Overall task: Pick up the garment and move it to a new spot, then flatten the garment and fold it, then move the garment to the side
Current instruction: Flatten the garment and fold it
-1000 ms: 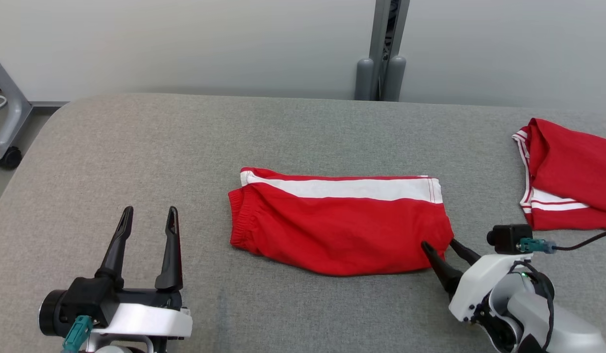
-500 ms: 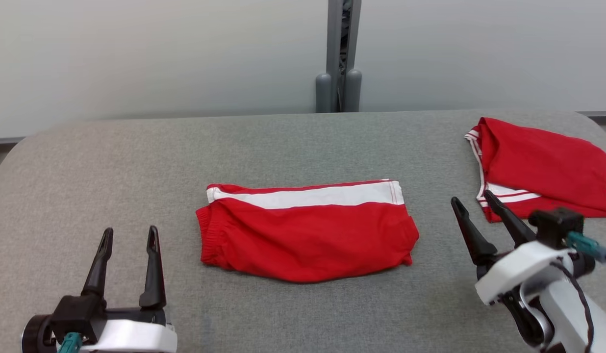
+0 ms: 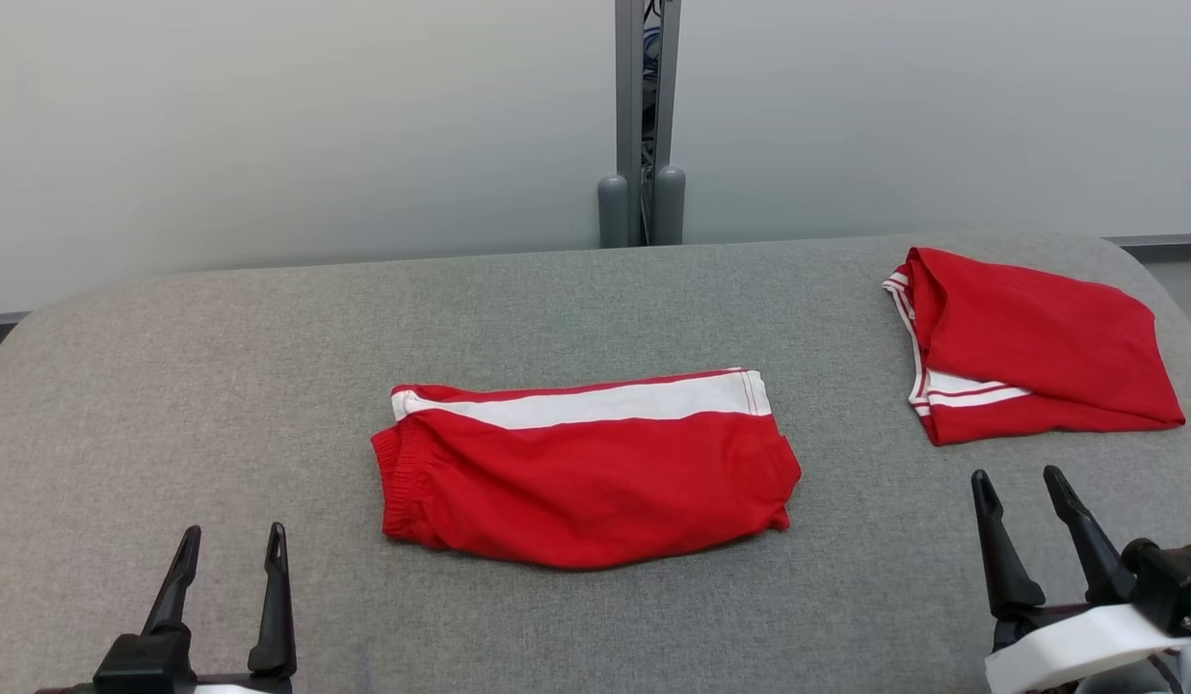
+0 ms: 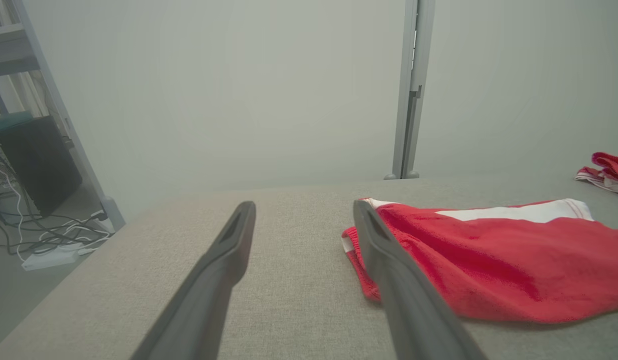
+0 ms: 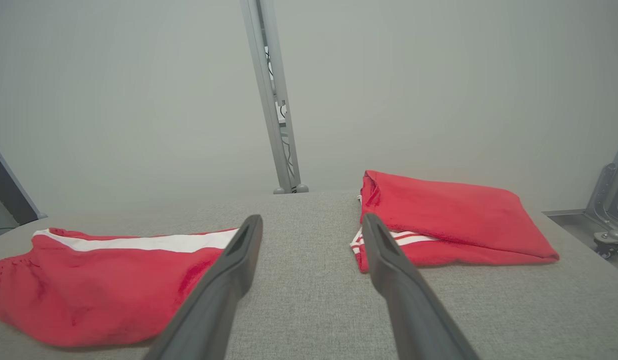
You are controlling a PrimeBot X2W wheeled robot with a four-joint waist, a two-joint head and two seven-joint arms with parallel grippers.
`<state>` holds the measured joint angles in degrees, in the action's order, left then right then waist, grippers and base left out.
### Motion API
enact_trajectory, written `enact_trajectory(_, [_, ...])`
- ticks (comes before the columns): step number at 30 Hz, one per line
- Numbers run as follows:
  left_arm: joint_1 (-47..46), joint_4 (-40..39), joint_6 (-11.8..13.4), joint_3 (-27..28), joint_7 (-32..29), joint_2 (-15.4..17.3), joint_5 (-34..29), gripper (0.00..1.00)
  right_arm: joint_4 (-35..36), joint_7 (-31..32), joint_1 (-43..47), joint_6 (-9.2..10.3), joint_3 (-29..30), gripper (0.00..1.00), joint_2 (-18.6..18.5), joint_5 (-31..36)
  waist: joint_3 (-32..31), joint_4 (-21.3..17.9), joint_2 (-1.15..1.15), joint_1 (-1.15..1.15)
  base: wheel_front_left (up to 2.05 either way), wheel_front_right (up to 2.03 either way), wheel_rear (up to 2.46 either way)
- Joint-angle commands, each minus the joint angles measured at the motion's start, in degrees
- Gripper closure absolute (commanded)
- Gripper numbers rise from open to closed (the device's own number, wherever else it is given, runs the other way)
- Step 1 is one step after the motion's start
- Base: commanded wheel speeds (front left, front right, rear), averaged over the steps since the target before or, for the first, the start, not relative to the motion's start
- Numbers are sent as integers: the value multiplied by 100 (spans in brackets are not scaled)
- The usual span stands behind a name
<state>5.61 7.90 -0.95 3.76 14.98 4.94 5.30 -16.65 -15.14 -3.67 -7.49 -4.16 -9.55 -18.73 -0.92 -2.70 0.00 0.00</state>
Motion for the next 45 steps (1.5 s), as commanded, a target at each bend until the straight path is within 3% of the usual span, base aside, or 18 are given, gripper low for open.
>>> enact_trajectory(1, [89, 93, -21, -20, 23, 111, -74, 0, 65, -1, 153, 0, 101, 0, 60, 104, -46, -7, 0, 0, 0, 0, 0])
enact_trajectory(12, [98, 310, -212, -215, -77, 197, -4, 0, -43, 173, 199, 0, 29, 0, 186, 227, -144, -33, 0, 0, 0, 0, 0])
enact_trajectory(31, [188, 32, -97, -320, -198, 291, 31, 0, -191, 333, 70, 0, -118, 0, 191, 89, -99, 77, 0, 0, 0, 0, 0])
enact_trajectory(43, [-102, -54, -190, -583, -171, 238, 60, 0, -2376, 966, -1690, 0, -1037, 0, 102, -627, 88, 634, 0, 0, 0, 0, 0])
enact_trajectory(45, [-215, -8, -208, -673, -156, 214, 55, 0, -3131, 1023, -2211, 0, -1179, 0, 131, -751, 192, 846, 0, 0, 0, 0, 0])
